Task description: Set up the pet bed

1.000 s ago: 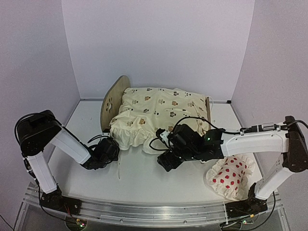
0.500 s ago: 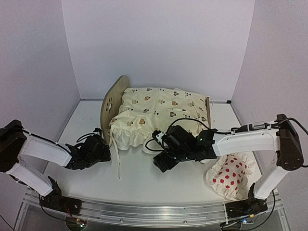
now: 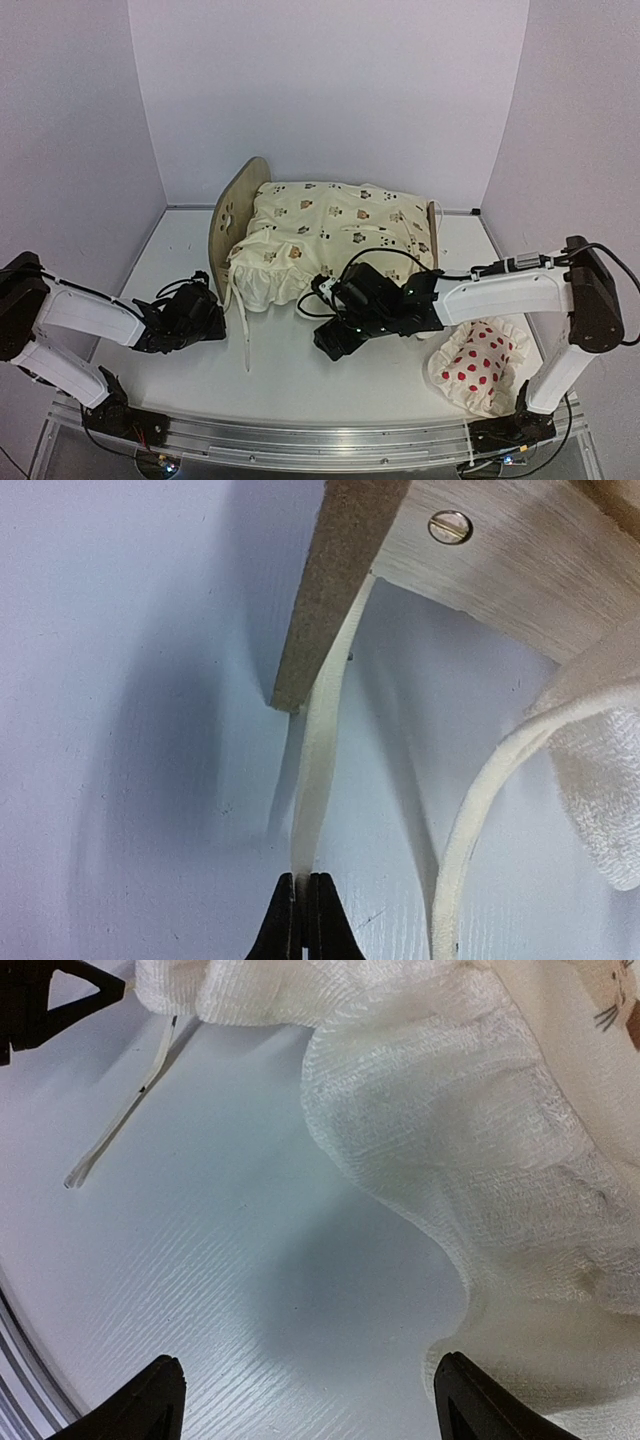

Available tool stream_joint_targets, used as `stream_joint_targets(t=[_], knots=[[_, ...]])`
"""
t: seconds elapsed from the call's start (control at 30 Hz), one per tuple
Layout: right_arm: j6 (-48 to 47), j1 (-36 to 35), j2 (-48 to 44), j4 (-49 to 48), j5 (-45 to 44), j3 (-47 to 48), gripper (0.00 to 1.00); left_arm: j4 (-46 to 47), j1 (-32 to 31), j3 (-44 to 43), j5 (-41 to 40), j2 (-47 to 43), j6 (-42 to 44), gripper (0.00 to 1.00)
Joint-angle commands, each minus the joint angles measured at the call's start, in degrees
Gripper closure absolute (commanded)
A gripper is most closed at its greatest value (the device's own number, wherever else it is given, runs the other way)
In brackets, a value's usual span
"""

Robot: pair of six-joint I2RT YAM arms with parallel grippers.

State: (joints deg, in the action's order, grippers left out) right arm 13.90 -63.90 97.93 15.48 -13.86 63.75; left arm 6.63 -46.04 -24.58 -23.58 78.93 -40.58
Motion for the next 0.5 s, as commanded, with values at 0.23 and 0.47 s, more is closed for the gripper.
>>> stream_joint_targets(t=[0.23, 0.47], knots=[[2.44, 0.15, 3.10, -4.25, 7.22, 2.49, 0.14, -10.69, 0.18, -3.26, 9.15, -7.31, -2.86, 1.00], [3.01, 0.05, 7.50, -6.93, 14.98, 6.36, 0.20, -16.25, -0.54, -2.37, 14.29, -10.11, -4.44, 1.00]])
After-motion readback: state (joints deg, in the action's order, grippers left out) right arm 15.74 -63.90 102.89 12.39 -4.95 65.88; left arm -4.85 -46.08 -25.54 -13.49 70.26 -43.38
